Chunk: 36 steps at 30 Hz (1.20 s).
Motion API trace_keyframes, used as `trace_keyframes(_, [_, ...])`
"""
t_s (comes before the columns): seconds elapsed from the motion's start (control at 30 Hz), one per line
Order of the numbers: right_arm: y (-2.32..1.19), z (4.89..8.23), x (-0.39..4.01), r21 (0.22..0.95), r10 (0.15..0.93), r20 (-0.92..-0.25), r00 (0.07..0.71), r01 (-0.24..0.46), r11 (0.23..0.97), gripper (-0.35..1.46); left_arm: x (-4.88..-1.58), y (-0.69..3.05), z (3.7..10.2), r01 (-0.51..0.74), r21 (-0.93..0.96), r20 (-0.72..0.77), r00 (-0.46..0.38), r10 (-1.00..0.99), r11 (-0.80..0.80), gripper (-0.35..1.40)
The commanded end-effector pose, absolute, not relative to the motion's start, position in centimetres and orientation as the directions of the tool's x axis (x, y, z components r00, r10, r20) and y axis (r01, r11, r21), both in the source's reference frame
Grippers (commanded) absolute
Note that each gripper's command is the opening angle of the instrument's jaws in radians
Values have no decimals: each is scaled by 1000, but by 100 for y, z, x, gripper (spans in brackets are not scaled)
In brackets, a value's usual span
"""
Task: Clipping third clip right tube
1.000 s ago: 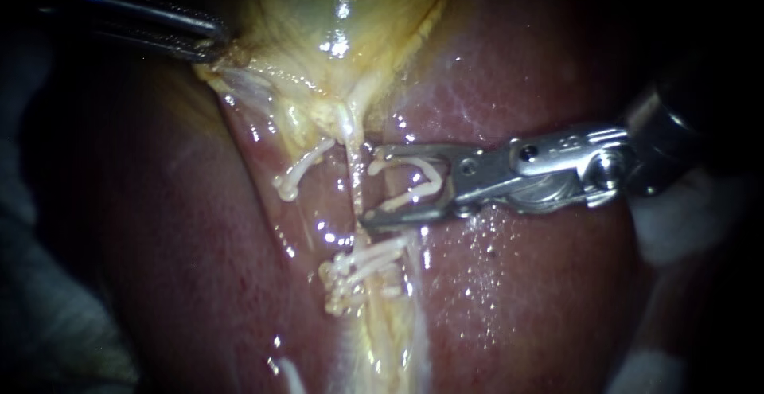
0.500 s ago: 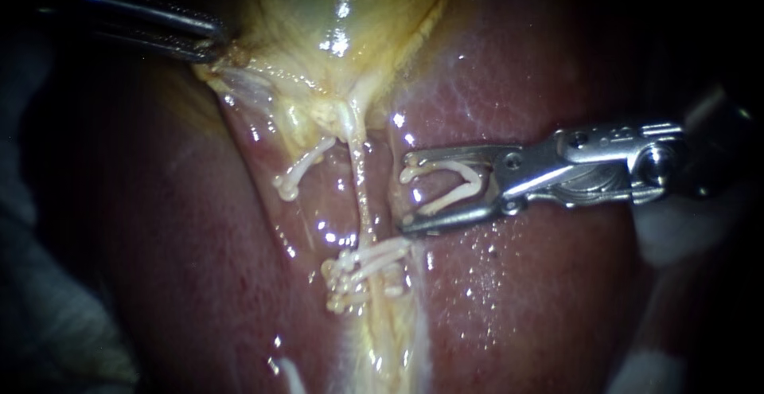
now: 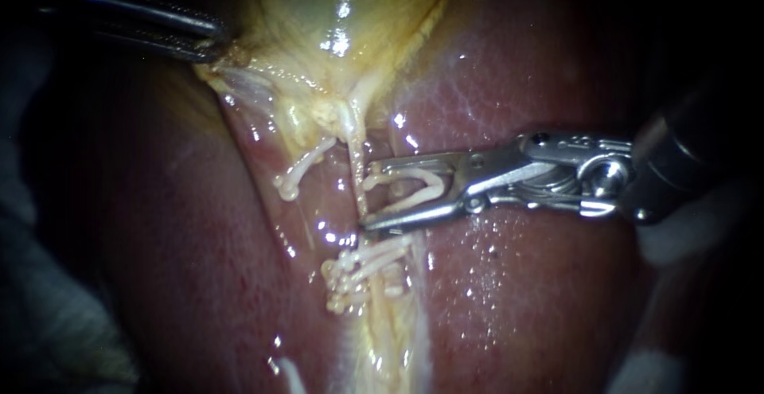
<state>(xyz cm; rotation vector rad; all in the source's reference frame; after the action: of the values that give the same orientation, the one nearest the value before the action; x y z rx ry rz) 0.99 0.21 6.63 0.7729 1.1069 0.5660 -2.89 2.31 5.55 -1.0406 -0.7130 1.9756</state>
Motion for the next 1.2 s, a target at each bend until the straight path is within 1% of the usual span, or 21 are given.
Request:
trace_keyframes(0.03, [21, 669, 100, 789, 745, -564, 357, -32, 613, 47, -288, 231, 555, -374, -753, -418, -363, 833, -541, -35])
trace_keyframes(0.13, [22, 680, 101, 790, 746, -562, 357, -37, 612, 48, -289, 230, 555, -375, -753, -418, -363, 833, -541, -35])
trace_keyframes(0.27, [22, 686, 103, 798, 757, -550, 353, -43, 601, 48, -289, 230, 554, -375, -753, -418, -363, 833, -541, -35])
trace_keyframes(0.6, [22, 684, 115, 819, 788, -541, 294, -31, 573, 48, -289, 230, 554, -375, -753, -418, -363, 833, -541, -35])
trace_keyframes(0.7, [22, 681, 118, 828, 802, -537, 261, -22, 561, 48, -290, 230, 554, -376, -753, -418, -363, 833, -541, -35])
trace_keyframes(0.87, [26, 671, 125, 841, 822, -530, 209, 5, 542, 49, -290, 230, 554, -376, -753, -418, -363, 833, -541, -35])
trace_keyframes(1.03, [31, 655, 127, 854, 836, -518, 182, 43, 519, 48, -290, 230, 554, -376, -753, -418, -363, 833, -541, -35])
trace_keyframes(1.2, [33, 639, 129, 864, 848, -503, 165, 98, 493, 45, -290, 229, 554, -376, -753, -418, -363, 833, -541, -35])
